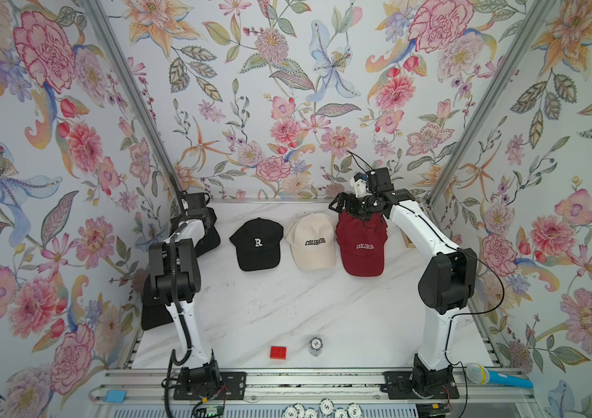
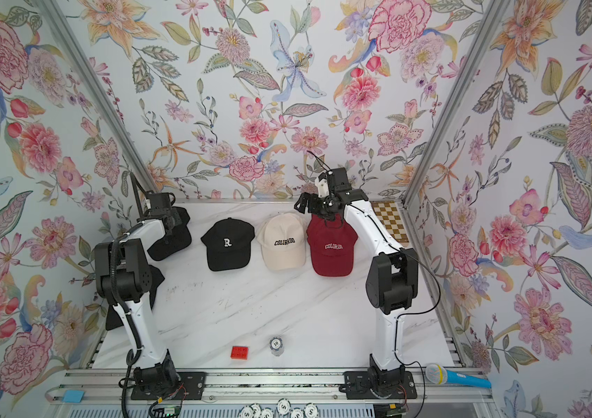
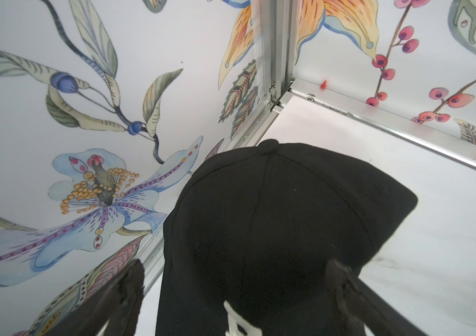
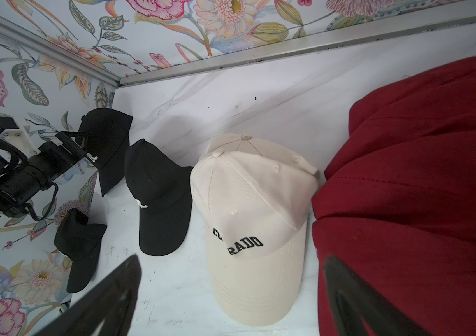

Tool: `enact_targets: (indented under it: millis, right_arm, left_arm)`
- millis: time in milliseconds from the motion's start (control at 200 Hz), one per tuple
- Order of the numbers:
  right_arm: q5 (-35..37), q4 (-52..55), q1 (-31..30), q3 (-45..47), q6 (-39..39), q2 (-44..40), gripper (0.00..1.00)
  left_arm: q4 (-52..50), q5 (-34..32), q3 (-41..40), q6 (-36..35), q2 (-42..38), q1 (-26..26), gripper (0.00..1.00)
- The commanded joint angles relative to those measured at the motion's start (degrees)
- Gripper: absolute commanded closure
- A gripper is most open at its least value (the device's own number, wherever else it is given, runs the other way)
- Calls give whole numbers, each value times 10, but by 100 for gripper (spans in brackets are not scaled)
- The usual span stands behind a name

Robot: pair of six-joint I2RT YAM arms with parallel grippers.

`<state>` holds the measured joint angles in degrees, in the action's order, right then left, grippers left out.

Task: Stack the baseball caps by color
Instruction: Pick up the baseball cap at the corner of the board.

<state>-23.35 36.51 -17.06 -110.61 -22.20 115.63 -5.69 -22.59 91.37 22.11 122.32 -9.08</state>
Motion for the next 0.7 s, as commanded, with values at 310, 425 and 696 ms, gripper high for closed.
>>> enact_targets:
  millis: [310, 425, 696]
  right_arm:
    - [23, -1, -15, -16, -18, 2, 1]
    - [29, -1, -18, -10, -20, -5, 1]
    - [45, -1, -24, 18, -26, -30, 1]
  left_arm:
    - [6, 44, 7, 3, 49, -18, 2]
    - [9, 54, 8, 4, 58, -23, 3]
    - [0, 68, 26, 4, 73, -30, 25]
